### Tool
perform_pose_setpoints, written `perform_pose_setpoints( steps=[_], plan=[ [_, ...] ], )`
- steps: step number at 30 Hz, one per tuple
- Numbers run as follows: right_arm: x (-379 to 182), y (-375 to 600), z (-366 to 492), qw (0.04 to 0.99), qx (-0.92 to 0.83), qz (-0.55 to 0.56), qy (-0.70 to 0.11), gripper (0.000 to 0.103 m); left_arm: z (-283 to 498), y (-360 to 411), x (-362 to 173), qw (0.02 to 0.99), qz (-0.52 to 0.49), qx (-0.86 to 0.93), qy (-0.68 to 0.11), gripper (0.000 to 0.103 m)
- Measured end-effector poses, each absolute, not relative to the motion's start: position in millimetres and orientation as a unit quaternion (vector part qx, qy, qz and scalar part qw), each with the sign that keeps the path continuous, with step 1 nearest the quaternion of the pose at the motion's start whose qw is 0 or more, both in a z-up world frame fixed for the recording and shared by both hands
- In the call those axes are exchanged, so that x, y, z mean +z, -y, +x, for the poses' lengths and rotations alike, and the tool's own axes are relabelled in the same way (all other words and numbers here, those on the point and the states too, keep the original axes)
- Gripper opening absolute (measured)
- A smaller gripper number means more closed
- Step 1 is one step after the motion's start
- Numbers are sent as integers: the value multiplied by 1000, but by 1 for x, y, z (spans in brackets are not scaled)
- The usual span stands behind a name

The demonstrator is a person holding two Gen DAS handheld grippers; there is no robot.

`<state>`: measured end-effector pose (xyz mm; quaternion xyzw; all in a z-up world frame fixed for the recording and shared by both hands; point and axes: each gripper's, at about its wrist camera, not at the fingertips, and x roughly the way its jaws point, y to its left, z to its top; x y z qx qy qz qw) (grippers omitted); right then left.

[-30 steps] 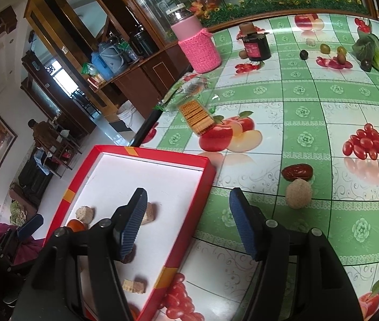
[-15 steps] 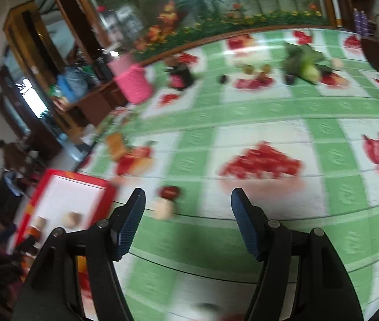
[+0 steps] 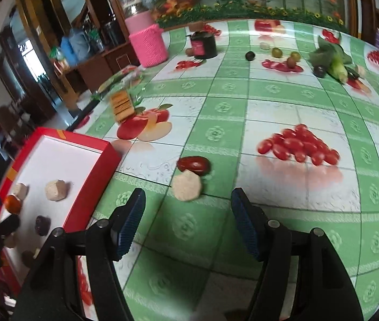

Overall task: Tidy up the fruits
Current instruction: 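Grasp a round beige cake with the right tool while the left reaches for a date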

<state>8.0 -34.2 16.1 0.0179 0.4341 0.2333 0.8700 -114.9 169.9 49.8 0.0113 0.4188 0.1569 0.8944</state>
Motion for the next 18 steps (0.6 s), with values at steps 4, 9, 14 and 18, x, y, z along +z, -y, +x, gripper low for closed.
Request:
perform_pose_setpoints(
  steps=[4, 9, 14, 18],
  plan=[
    [11, 19, 14, 876, 218, -24, -430, 47, -110, -166, 53, 896, 15, 149, -418, 81],
    [11, 26, 18, 876, 217, -31, -429, 27, -97, -149, 62, 900, 39, 129, -415, 81],
    [13, 44, 22, 872, 212, -29, -440, 27, -76, -126, 72, 903, 64, 95, -414, 81],
    [18, 79, 40, 875, 179, 21, -449, 27, -50, -95, 71, 903, 90, 55, -417, 81]
  ],
)
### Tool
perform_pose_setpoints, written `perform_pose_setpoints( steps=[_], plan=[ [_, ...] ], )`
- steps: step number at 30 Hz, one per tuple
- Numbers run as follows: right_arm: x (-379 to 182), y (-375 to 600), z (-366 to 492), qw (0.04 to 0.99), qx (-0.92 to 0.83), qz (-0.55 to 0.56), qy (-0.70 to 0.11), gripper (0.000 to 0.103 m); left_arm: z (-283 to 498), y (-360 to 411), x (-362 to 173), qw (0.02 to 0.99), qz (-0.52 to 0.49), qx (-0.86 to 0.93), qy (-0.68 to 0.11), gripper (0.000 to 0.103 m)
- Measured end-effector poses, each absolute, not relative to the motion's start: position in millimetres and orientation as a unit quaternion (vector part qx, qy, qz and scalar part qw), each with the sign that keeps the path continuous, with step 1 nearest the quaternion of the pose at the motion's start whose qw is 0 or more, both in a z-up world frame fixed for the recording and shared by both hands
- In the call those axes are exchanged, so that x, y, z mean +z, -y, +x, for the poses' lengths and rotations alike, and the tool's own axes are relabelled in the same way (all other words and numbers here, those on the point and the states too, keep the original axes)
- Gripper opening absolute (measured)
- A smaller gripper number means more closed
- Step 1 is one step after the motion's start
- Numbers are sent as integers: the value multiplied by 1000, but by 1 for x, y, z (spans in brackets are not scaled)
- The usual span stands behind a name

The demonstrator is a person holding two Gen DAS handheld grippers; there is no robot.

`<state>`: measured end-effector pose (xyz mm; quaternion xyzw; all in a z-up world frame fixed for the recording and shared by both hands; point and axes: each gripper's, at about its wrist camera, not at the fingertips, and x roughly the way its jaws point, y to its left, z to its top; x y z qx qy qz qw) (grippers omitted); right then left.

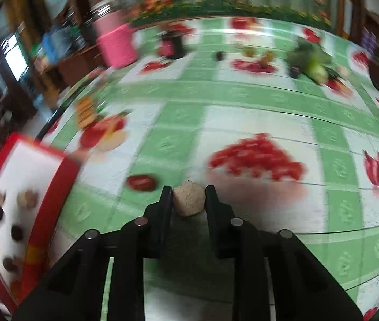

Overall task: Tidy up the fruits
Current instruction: 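Grasp a round beige cake with the right tool while the left reaches for a date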

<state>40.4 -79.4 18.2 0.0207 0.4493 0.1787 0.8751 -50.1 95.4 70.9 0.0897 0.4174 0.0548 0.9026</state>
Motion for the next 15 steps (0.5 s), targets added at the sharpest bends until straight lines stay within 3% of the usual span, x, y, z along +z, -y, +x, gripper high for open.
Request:
perform_pose_setpoints(
  steps=[15],
  plan=[
    [27, 153, 61, 872, 123, 124, -458, 27, 30, -24, 30, 873, 100, -96, -467, 78]
  ],
)
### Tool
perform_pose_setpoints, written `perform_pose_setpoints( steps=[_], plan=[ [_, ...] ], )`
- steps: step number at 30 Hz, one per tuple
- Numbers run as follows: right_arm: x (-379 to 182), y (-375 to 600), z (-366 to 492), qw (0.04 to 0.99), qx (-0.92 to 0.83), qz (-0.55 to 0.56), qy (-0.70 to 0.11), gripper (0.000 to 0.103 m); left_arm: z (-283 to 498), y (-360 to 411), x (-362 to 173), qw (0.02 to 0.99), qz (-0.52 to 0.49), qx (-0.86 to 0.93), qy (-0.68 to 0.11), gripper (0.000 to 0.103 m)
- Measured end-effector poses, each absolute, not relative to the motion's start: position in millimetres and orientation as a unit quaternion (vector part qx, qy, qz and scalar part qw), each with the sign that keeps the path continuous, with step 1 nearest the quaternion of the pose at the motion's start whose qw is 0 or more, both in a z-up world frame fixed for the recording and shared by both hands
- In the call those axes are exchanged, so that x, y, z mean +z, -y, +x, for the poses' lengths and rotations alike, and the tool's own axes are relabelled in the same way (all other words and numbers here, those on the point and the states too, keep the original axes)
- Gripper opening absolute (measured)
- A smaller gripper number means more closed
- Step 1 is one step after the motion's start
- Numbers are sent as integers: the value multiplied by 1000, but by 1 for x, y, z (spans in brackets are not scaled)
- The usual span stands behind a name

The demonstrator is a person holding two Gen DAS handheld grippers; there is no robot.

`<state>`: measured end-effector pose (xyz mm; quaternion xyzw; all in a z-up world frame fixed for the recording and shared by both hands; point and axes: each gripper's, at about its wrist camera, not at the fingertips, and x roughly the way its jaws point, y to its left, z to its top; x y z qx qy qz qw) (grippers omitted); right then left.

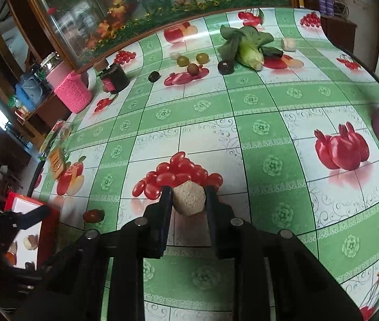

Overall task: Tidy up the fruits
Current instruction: 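Grasp a round beige cake with the right tool while the left reaches for a date, then lift the beige cake with the right tool while the left tool grasps a red date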

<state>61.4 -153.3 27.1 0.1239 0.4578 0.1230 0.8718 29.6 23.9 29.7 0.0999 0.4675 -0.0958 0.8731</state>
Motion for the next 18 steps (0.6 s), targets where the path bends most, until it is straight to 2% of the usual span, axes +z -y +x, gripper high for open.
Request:
perform_pose_setpoints(
  steps=[2, 7, 10, 12, 14, 18],
  plan=[
    [26, 153, 61, 869, 127, 129, -462, 27, 38, -21, 22, 867, 101, -95, -479, 64],
    [27, 155, 61, 866, 128, 136, -463, 27, 52, -19, 12, 861, 98, -92, -491, 53],
    [26, 154, 62, 865, 129, 138, -465, 27, 56, -18, 11, 860, 93, -96, -492, 52],
    [24, 154, 63, 862, 130, 140, -470, 27, 58, -17, 12, 860, 90, -100, -492, 47],
    [22, 154, 64, 860, 130, 142, -473, 27, 60, -16, 11, 859, 83, -109, -494, 35],
    [21, 154, 64, 859, 130, 143, -474, 27, 57, -13, 11, 861, 83, -113, -489, 30]
  ],
)
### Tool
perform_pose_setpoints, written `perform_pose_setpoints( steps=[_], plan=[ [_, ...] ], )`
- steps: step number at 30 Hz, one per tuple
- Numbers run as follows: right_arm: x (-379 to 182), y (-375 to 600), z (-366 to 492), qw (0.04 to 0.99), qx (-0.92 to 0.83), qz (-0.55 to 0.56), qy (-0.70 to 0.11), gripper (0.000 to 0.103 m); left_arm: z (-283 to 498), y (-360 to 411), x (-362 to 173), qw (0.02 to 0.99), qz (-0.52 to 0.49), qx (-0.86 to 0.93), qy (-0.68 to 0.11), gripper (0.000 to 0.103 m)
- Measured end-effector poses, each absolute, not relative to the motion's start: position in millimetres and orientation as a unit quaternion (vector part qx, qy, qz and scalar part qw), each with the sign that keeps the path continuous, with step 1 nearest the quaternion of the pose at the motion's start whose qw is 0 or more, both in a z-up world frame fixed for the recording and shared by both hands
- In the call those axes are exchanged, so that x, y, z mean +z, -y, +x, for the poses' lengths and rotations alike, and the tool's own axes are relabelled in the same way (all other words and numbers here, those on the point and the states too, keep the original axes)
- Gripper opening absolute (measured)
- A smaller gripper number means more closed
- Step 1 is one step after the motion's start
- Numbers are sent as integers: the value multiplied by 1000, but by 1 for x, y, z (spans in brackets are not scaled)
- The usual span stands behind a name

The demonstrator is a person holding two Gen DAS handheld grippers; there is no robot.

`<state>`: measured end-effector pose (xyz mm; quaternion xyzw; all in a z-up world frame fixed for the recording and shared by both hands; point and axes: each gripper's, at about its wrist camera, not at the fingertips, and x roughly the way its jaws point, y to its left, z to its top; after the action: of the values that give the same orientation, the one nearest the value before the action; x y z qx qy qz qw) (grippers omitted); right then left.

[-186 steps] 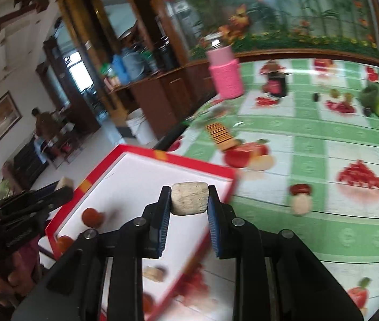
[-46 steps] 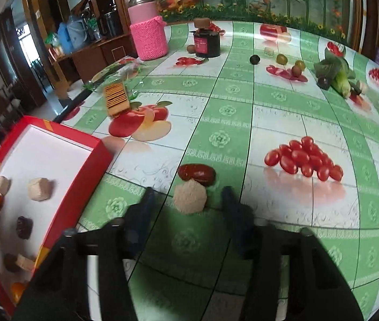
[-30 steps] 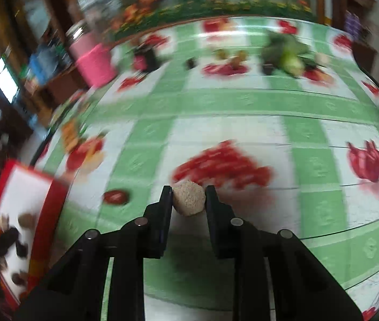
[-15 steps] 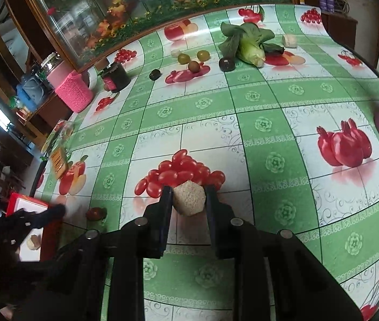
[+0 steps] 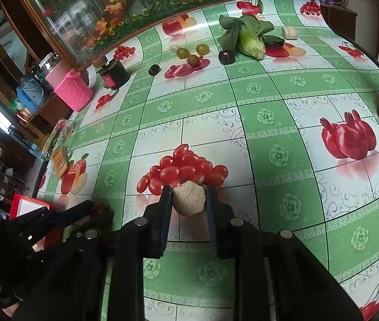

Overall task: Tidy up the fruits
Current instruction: 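Lift the beige cake with the right tool while the left tool grasps a red date, then carry the beige cake and red date into the white tray and open both tools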

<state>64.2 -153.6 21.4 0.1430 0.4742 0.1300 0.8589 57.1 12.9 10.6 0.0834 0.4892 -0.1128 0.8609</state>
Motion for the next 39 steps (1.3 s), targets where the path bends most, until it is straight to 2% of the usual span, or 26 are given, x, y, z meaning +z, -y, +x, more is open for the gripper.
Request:
perform_pose_setpoints(
  steps=[11, 20, 27, 39],
  plan=[
    [25, 151, 61, 861, 143, 151, -465, 27, 36, -18, 21, 880, 36, -84, -465, 30],
    [45, 143, 46, 873, 202, 171, -409, 27, -12, -32, 59, 910, -13, -70, -409, 30],
    [60, 122, 26, 887, 247, 144, -363, 27, -54, -47, 81, 932, 9, -13, -362, 30],
    [52, 85, 4, 892, 259, 88, -358, 27, -112, -116, 94, 940, 9, 108, -322, 30]
  ],
)
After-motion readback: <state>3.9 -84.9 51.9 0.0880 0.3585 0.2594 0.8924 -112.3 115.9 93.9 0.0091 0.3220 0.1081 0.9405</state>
